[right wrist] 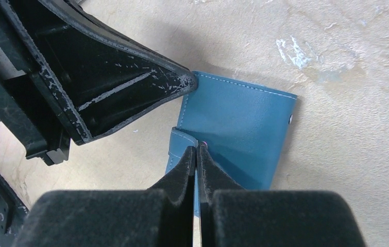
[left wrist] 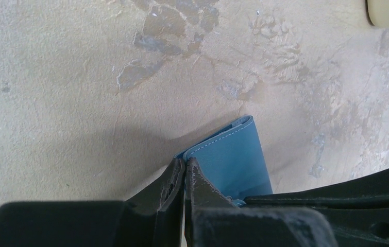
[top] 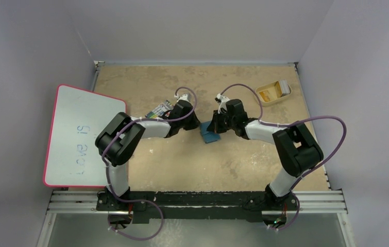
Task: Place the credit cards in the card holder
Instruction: Close the card holder at the center of the board.
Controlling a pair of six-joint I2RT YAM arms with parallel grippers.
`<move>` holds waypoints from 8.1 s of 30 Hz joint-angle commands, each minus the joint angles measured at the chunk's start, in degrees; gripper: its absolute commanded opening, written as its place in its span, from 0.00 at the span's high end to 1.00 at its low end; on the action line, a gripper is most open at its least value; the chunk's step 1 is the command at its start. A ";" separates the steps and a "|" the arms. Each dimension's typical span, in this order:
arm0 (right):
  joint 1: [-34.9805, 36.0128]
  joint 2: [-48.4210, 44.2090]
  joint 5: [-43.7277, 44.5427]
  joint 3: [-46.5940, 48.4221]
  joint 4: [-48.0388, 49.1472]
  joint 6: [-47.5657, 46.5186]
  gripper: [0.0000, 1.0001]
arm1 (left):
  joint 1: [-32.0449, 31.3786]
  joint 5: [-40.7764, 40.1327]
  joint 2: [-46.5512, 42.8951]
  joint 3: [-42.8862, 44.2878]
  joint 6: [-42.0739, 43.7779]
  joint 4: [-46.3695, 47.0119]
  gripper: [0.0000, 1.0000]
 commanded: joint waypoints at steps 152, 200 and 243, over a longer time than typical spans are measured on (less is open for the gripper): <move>-2.39 -3.84 -0.66 -1.71 -2.32 4.33 0.84 | -8.36 -3.50 3.23 11.67 10.97 -20.94 0.93; -2.59 0.89 3.79 1.10 -7.43 7.07 0.90 | -8.93 -2.98 2.95 12.20 10.89 -19.81 0.96; 1.12 6.73 12.30 5.21 -18.45 4.76 1.00 | -9.42 1.18 4.51 9.61 7.47 -12.86 0.97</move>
